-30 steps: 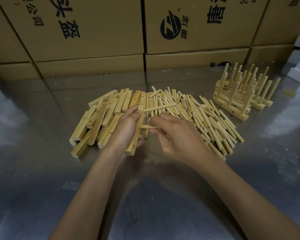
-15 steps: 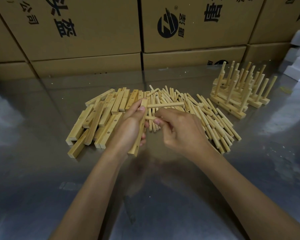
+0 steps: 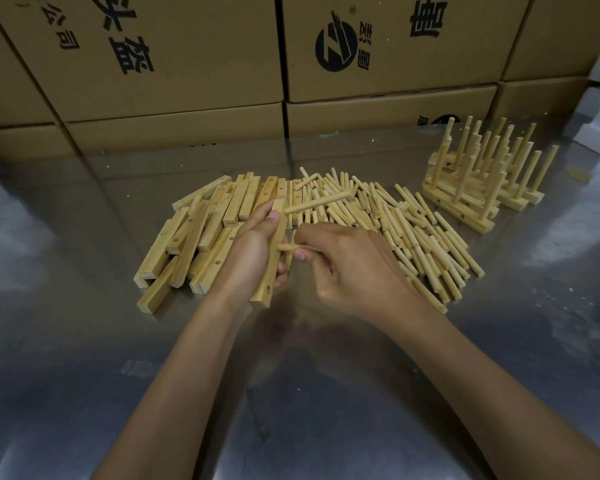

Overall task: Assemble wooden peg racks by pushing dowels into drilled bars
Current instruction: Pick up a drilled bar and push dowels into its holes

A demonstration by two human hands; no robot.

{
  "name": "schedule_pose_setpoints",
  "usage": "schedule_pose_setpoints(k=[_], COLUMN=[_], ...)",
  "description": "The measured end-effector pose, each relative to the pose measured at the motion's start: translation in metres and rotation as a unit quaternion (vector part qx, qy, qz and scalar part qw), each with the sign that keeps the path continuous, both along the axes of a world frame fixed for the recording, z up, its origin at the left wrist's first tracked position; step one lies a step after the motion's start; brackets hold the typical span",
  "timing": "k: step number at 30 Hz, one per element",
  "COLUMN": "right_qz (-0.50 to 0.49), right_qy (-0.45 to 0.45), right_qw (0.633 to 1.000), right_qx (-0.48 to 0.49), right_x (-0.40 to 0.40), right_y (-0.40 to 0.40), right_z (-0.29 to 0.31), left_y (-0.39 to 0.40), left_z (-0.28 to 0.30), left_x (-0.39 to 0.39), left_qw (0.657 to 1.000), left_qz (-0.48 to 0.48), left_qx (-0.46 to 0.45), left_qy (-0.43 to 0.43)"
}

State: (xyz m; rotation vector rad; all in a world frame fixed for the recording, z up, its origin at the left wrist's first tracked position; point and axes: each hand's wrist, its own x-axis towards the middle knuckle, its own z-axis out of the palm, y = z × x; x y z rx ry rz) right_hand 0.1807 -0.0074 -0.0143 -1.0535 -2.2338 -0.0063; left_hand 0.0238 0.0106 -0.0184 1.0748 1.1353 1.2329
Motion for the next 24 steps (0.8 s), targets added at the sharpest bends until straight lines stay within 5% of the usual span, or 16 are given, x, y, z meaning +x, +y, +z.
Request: schedule_pose_setpoints(k=[9,19,24], right_qz=[-0.032,-0.018,0.004], right_qy=[0.073,0.199,0.233], right_qw=[0.991,0.938,0.911], right_qx=[-0.109,-0.283,-0.339], right_x=[0.001,0.001,0.0], right_y=[0.003,0.011,0.014], right_z=[-0.004,-0.009,-0.009], left_y=[0.0,-0.001,0.003], left_z=[-0.009,-0.01,-0.01], left_x=[0.007,0.007,0.002], left_qw=[0.998,0.999,0.997], left_qz=[0.009,-0.012,0.009], left_qx=[0.012,0.024,0.014], left_qy=[0.064,0.022,0.08])
